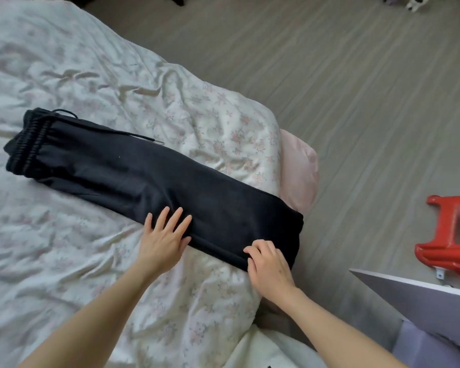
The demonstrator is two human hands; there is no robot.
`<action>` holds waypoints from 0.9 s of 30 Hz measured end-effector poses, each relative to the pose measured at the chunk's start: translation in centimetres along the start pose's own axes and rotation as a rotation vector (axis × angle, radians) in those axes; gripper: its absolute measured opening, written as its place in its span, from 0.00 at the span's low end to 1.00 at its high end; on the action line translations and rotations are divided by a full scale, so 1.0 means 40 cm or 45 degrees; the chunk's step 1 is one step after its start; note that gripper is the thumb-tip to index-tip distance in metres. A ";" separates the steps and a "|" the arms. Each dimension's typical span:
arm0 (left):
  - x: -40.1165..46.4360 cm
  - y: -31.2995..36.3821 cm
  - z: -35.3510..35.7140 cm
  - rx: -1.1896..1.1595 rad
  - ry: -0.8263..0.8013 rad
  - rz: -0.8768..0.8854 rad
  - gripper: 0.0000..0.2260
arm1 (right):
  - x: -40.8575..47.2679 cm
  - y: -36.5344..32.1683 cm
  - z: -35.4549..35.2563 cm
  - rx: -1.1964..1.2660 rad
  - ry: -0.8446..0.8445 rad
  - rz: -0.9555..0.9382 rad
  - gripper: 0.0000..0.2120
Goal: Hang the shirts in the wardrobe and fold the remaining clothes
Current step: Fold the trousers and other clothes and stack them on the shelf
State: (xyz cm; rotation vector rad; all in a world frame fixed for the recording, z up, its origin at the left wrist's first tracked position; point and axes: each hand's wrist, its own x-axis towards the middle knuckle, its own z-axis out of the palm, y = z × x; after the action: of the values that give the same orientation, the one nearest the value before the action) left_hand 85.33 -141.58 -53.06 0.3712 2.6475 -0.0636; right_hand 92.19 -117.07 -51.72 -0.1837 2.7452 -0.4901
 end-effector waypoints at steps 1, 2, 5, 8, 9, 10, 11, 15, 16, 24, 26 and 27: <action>0.008 -0.029 0.005 -0.024 -0.047 -0.107 0.24 | 0.033 -0.031 -0.003 -0.028 0.045 -0.111 0.14; 0.015 -0.059 0.009 -0.071 -0.079 -0.209 0.24 | 0.068 -0.062 -0.005 -0.056 -0.008 -0.214 0.18; 0.029 -0.169 0.011 -0.404 -0.107 -0.552 0.24 | 0.187 -0.155 0.026 -0.192 -0.271 -0.411 0.24; 0.034 -0.267 0.013 -0.689 0.185 -0.787 0.24 | 0.295 -0.233 0.062 -0.361 -0.259 -0.516 0.26; 0.035 -0.298 0.011 -0.811 0.290 -0.876 0.24 | 0.329 -0.259 0.071 -0.399 -0.257 -0.561 0.26; 0.041 -0.333 0.007 -0.991 0.359 -0.984 0.25 | 0.371 -0.289 0.082 -0.453 -0.251 -0.631 0.26; 0.050 -0.353 -0.002 -1.206 0.393 -1.079 0.24 | 0.402 -0.309 0.082 -0.503 -0.261 -0.696 0.26; 0.095 -0.447 -0.033 -1.977 0.658 -1.382 0.09 | 0.556 -0.391 0.091 -0.676 -0.338 -1.001 0.26; 0.106 -0.458 -0.042 -2.083 0.715 -1.398 0.11 | 0.584 -0.401 0.088 -0.706 -0.350 -1.046 0.26; 0.227 -0.658 -0.072 -2.069 1.108 -1.636 0.09 | 0.811 -0.545 0.117 -0.664 -0.308 -1.059 0.25; 0.243 -0.688 -0.080 -2.002 1.214 -1.555 0.06 | 0.830 -0.581 0.111 -0.591 -0.253 -1.038 0.25; 0.250 -0.703 -0.086 -1.975 1.278 -1.483 0.06 | 0.839 -0.599 0.103 -0.549 -0.206 -1.013 0.26</action>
State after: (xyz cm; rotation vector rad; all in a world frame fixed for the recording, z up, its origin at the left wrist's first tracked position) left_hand 67.63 -165.80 -55.01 -1.9365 2.2516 1.9787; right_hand 63.95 -146.89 -57.28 -1.3758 2.4833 -0.0425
